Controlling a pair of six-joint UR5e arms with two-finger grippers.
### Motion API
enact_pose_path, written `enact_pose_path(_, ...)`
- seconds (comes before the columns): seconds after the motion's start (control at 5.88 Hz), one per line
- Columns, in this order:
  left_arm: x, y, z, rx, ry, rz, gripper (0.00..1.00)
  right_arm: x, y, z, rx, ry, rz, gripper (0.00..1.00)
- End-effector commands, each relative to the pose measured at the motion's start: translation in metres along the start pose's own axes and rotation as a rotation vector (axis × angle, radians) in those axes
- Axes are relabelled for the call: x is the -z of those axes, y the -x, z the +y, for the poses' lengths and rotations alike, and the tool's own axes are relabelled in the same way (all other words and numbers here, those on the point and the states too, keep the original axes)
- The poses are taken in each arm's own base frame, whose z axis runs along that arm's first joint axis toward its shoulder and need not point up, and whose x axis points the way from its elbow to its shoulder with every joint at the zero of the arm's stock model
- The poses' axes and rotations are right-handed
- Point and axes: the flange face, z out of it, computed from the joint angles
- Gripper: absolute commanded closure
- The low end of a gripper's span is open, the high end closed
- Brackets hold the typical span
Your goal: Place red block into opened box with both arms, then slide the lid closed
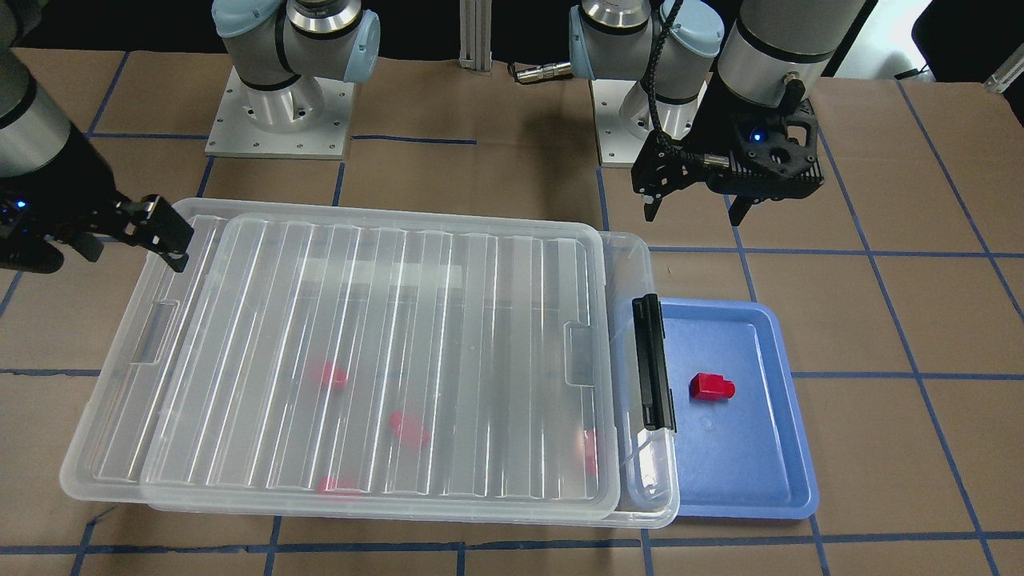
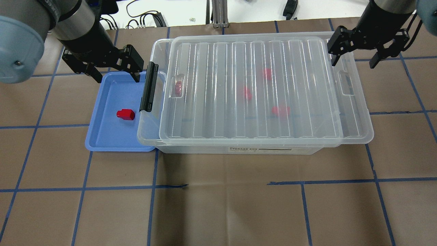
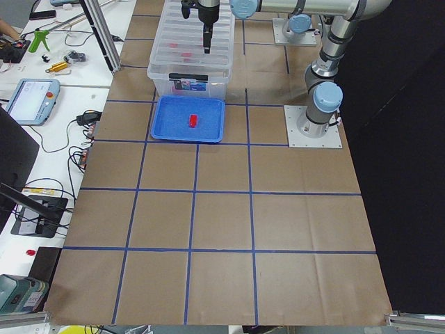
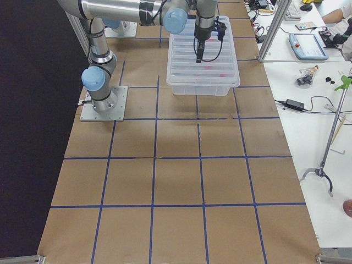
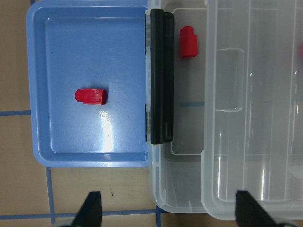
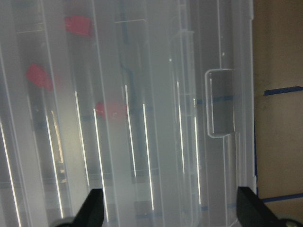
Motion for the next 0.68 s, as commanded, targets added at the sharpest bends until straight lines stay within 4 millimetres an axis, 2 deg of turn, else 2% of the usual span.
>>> enact_pose_path(0.0, -0.002, 0.000, 0.000, -0.003, 0.004, 0.004, 0.01, -0.069, -0.050, -0.028, 0.021, -0.013, 0.000, 0.00)
enact_pose_path(0.17, -0.001, -0.001, 0.000, -0.003, 0.002, 0.006, 0.01, -0.087, -0.072, -0.026, 0.024, -0.031, 0.005, 0.00)
enact_pose_path(0.34, -0.002, -0.001, 0.000, -0.001, 0.004, 0.009, 0.01, -0.096, -0.078, -0.021, 0.018, -0.012, 0.001, 0.00)
enact_pose_path(0.51, -0.002, 0.006, -0.005, -0.006, 0.002, 0.011, 0.01, -0.092, -0.078, -0.018, 0.018, -0.007, 0.001, 0.00)
